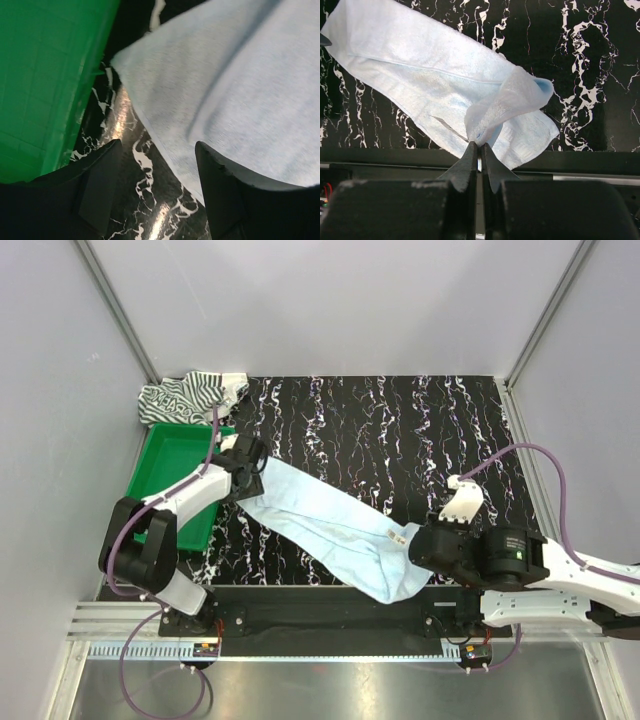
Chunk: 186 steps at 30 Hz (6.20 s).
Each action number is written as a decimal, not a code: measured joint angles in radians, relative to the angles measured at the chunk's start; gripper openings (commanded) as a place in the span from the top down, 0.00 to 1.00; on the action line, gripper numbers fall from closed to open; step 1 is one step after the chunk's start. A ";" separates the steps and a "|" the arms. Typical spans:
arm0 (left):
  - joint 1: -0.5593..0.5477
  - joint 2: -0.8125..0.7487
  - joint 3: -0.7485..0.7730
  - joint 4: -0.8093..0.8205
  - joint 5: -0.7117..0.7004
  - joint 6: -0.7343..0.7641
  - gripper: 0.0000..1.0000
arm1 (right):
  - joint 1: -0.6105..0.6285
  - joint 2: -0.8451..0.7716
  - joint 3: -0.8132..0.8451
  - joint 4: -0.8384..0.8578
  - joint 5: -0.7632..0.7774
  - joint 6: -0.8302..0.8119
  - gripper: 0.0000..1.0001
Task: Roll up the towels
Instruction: Flatten the towel
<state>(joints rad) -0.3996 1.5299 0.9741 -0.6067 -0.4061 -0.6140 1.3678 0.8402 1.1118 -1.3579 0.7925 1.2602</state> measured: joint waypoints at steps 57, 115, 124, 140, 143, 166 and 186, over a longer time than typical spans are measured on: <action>0.128 0.050 -0.022 0.114 0.125 -0.050 1.00 | -1.621 0.521 -0.085 0.595 -0.732 -0.792 0.02; 0.118 -0.367 0.072 -0.028 0.271 -0.037 1.00 | -1.491 0.394 0.290 0.362 -0.802 -0.699 1.00; 0.117 -0.595 0.352 -0.332 0.222 -0.014 1.00 | -1.491 0.153 0.615 0.152 -0.741 -0.700 1.00; 0.116 -0.662 0.679 -0.603 0.340 0.069 1.00 | -1.491 0.007 0.717 -0.002 -0.716 -0.705 1.00; 0.116 -0.613 0.678 -0.603 0.351 0.075 1.00 | -1.491 0.040 0.670 0.009 -0.724 -0.706 1.00; 0.224 0.989 1.465 -0.336 0.538 0.026 0.01 | -1.509 1.454 0.934 0.496 -0.749 -0.660 0.00; 0.146 0.307 0.551 -0.142 0.383 0.064 0.04 | -1.706 0.736 0.111 0.585 -0.702 -0.735 0.03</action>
<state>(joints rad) -0.2531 1.8370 1.5253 -0.7486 -0.0231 -0.5495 -0.3386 1.5764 1.2228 -0.7727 0.0910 0.5247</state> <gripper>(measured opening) 0.972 0.986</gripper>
